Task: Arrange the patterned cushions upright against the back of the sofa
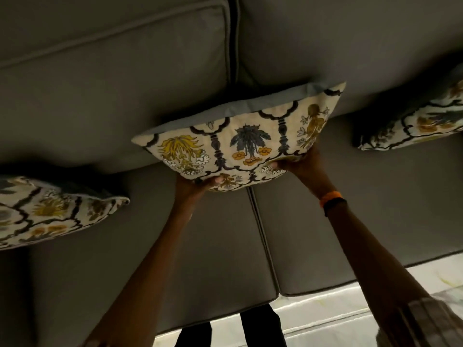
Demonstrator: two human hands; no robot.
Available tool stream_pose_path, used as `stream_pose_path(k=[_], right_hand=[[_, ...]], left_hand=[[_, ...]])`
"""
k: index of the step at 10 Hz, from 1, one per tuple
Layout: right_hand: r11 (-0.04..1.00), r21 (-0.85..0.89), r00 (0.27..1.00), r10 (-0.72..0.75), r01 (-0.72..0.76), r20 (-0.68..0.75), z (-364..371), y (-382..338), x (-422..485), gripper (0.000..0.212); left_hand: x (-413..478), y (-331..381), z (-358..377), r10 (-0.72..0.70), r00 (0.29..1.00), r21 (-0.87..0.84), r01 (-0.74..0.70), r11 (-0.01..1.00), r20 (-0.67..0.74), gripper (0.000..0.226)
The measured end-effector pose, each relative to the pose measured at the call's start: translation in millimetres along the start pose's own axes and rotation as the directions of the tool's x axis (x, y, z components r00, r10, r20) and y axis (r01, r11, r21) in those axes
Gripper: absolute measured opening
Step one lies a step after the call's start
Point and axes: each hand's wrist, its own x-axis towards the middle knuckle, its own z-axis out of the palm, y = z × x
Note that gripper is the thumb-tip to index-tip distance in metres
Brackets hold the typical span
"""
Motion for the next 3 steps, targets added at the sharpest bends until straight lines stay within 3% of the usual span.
stream_pose_path(k=[1, 2, 3], right_hand=[[0.995, -0.075, 0.997, -0.063, 0.067, 0.049, 5.7, -2.3, 1.3, 0.094], [0.985, -0.17, 1.0, -0.015, 0.018, 0.017, 9.3, 16.2, -1.9, 0.104], [0.916, -0.397, 0.996, 0.081, -0.061, 0.034, 13.9, 35.8, -62.3, 0.107]], left_hand=[[11.9, -8.9, -7.7, 0.041, 0.999, 0.064, -0.04, 0.997, -0.017, 0.085], [10.0, -3.2, -22.7, 0.086, 0.996, 0.175, -0.079, 0.981, -0.03, 0.095], [-14.9, 7.8, -50.5, 0.178, 0.972, 0.407, -0.102, 0.908, -0.154, 0.104]])
